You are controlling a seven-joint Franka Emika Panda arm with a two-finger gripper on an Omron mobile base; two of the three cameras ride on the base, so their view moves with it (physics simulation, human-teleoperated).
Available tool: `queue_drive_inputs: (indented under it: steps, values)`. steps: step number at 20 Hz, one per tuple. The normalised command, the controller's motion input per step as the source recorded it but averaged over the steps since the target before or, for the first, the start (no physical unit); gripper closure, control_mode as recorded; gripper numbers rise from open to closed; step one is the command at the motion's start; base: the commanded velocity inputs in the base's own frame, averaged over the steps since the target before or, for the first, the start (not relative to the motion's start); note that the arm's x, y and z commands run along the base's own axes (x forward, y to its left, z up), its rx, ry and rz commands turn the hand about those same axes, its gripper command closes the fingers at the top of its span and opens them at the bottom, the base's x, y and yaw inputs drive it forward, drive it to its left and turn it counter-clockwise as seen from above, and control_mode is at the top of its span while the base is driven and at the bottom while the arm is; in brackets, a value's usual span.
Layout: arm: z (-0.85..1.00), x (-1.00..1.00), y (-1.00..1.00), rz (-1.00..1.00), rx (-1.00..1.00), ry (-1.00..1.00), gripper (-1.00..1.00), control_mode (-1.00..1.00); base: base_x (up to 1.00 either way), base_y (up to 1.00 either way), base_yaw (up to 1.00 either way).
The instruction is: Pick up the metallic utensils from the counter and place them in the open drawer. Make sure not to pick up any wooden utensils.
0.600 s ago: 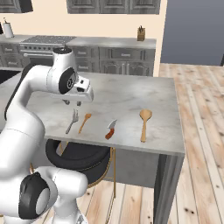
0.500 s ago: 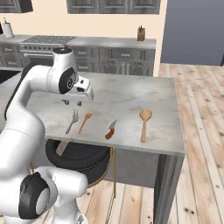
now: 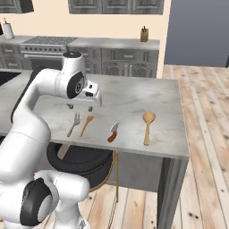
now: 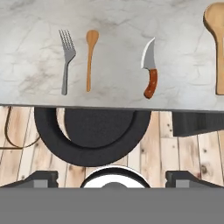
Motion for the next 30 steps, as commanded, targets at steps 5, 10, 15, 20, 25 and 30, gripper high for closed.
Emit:
queue_drive_inputs:
  steps: [5, 10, 15, 20, 25, 30]
  values:
    - [-0.43, 0.44, -0.68, 0.0, 0.02, 0.0, -1.0, -1.0, 0.0, 0.0, 0.0]
    - [-0.56, 0.77, -0.28, 0.0, 0.0, 0.01, -1.0, -1.0, 0.0, 0.0, 0.0]
    - [-0.65, 0.51, -0.08, 0.0, -0.03, 0.12, -1.0, -1.0, 0.0, 0.0, 0.0]
    - [-0.7, 0.17, 0.0, -0.04, -0.02, 0.15, -1.0, -1.0, 0.0, 0.0, 0.0]
    - [-0.43, 0.18, 0.0, -0.01, 0.0, 0.29, -1.0, -1.0, 0.0, 0.0, 0.0]
    - [-0.36, 0.33, -0.04, -0.01, 0.0, 0.16, -1.0, -1.0, 0.0, 0.0, 0.0]
